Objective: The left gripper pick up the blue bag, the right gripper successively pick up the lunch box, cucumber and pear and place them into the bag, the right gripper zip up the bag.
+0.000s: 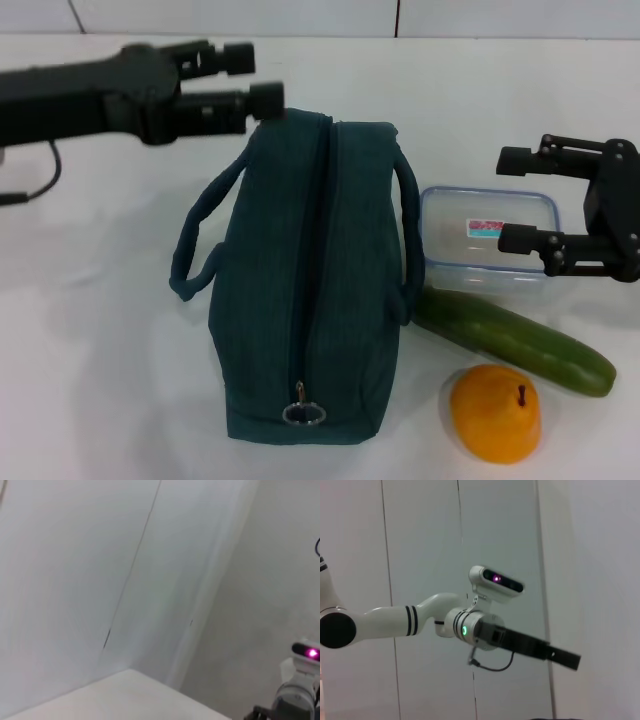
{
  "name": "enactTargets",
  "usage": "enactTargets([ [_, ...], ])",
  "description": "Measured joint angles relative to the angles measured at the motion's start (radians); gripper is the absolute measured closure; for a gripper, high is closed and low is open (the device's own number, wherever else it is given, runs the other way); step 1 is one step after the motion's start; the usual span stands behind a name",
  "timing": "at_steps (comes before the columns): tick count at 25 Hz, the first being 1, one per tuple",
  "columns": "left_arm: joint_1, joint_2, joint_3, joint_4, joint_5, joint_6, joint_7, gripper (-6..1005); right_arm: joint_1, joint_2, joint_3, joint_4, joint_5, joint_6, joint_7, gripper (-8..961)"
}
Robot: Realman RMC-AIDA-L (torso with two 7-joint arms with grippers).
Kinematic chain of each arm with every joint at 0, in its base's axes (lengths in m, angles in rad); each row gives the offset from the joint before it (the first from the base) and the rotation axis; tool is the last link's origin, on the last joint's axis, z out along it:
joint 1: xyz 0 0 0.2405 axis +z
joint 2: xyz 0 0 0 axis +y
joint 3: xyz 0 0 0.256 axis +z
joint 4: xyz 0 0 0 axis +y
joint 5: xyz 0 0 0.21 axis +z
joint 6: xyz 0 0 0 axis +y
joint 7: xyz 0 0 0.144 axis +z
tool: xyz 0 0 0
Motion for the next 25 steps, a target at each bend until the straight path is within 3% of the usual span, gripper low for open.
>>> enactTargets([
  [6, 0.066, -0.015, -0.015, 0.018, 0.048, 0.0, 0.005, 165, 0.013, 0.005, 0.0, 0.0, -0.003, 0.025, 0.0, 227],
  [13, 0.079, -0.079, -0.084, 0.026, 0.198, -0.003, 0.006, 170, 0.039, 0.024, 0.001, -0.004, -0.03, 0.079, 0.0, 227],
  [25, 0.082, -0.087, -0.08, 0.026, 0.235, -0.001, -0.005, 179, 0.064, 0.045, 0.001, -0.005, -0.051, 0.12, -0.002, 228],
])
